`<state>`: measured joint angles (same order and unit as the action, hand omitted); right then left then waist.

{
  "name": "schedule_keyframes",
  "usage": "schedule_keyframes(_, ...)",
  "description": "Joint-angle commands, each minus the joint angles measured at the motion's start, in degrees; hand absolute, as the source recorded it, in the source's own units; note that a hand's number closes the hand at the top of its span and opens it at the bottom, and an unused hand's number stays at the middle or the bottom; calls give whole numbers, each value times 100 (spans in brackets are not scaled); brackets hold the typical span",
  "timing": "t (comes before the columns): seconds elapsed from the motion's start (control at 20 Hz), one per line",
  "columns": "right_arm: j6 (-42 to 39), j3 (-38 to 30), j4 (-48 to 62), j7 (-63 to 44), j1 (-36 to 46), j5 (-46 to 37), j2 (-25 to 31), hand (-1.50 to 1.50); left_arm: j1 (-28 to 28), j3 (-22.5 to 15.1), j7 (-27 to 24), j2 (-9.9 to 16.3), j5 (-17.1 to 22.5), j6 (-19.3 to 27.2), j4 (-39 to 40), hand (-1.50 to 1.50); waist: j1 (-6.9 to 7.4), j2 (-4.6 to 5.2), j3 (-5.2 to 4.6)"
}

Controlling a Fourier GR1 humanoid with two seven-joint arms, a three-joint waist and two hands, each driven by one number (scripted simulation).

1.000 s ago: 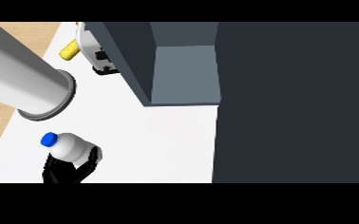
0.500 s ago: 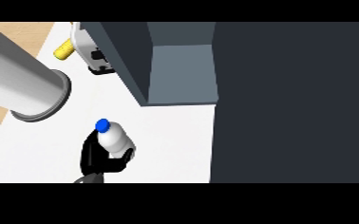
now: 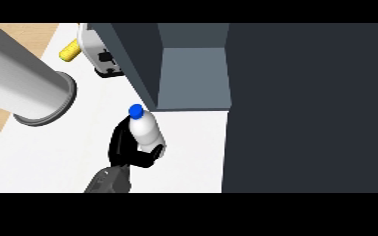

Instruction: Pick up the bottled water, place it into the cabinet and close the cabinet

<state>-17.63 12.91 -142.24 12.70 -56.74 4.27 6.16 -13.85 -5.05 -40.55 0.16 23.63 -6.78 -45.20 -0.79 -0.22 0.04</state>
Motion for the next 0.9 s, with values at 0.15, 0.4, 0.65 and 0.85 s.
schedule_keyframes(0.15,7,-42,-384,-302,-63,395,6,-150,-232,-1020,938,-16,367,1157,-1171,150,18,-2,-1)
schedule_keyframes(0.4,-173,-2,-436,-13,-280,435,54,-150,-743,-1371,1294,-16,59,2238,-1569,150,-20,-12,-1)
schedule_keyframes(0.65,10,102,-355,-201,-13,181,-112,-150,-1535,-1818,1678,-16,505,3083,-1431,150,-48,10,-5)
schedule_keyframes(0.85,-174,-435,-379,-143,-42,799,63,-150,-2531,-1907,1996,-16,459,3569,-844,150,-109,29,-2)
